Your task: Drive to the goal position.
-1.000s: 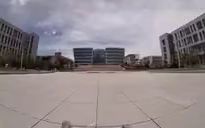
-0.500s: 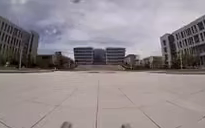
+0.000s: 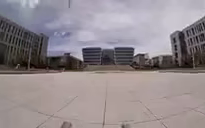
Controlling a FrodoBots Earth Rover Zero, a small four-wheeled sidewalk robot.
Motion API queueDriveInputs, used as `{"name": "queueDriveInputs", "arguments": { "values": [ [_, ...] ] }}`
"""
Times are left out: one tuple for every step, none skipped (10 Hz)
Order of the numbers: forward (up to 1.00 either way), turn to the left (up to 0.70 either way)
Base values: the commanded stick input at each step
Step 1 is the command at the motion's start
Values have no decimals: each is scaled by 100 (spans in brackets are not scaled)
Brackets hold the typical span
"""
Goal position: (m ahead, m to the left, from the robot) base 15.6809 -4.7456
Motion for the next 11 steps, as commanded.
{"name": "queueDriveInputs", "arguments": {
  "values": [
    [70, 0],
    [70, 0],
    [70, 0],
    [70, 0],
    [70, 0],
    [70, 0],
    [70, 0],
    [70, 0],
    [70, 0],
    [70, 0],
    [70, -22]
  ]
}}
